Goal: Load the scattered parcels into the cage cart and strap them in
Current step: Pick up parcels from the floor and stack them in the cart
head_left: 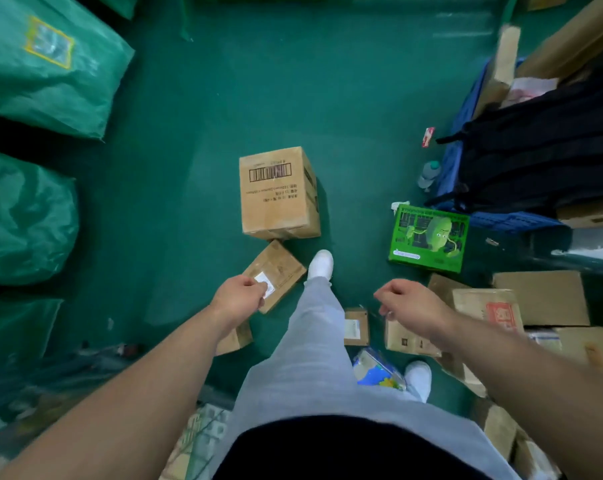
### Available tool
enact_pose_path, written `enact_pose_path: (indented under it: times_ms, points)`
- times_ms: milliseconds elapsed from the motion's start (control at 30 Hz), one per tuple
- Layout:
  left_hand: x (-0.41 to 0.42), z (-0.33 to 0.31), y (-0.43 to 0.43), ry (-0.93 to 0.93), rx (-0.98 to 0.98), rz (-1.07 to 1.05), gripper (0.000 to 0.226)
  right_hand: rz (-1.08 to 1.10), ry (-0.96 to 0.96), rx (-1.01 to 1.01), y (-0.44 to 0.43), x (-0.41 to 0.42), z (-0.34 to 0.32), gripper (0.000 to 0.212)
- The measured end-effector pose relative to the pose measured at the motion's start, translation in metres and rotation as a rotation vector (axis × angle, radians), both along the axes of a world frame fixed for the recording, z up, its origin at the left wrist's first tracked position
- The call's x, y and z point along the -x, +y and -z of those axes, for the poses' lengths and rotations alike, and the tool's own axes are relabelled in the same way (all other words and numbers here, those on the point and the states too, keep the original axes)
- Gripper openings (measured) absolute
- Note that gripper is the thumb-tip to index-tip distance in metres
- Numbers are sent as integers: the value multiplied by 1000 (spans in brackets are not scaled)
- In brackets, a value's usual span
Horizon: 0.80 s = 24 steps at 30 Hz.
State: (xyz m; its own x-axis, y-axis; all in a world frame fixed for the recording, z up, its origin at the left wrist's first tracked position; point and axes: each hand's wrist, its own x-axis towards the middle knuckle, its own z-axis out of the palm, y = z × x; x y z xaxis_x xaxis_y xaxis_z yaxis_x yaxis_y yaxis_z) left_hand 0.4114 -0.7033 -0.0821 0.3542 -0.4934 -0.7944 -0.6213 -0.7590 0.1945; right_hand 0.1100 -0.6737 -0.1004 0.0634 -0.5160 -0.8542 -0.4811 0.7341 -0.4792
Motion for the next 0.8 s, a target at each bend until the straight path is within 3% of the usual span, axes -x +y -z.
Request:
enact_pose_path:
  times_ms: [167, 400, 500, 567, 633, 733, 800]
  points:
    - [-72, 123, -112, 49, -110, -32, 23, 34, 102, -143, -82, -50, 92, 20]
    - [-139, 262, -209, 101, -163, -221, 16, -222, 176, -181, -193, -130, 239, 20]
    - [-156, 304, -228, 88, -198, -337, 3, -273, 198, -213, -238, -170, 289, 46]
    - [-169, 332, -233, 111, -254, -379, 50, -253, 194, -252, -257, -193, 318, 58]
    - [-176, 352, -237, 135, -278, -419, 76, -216, 166, -293, -266, -208, 343, 67]
    - [-188, 384, -238, 165, -313, -480, 90, -139, 122, -346, -274, -223, 371, 69]
    - [-190, 392, -238, 196, -323, -526, 76, -113, 66, -389, -277, -225, 385, 67]
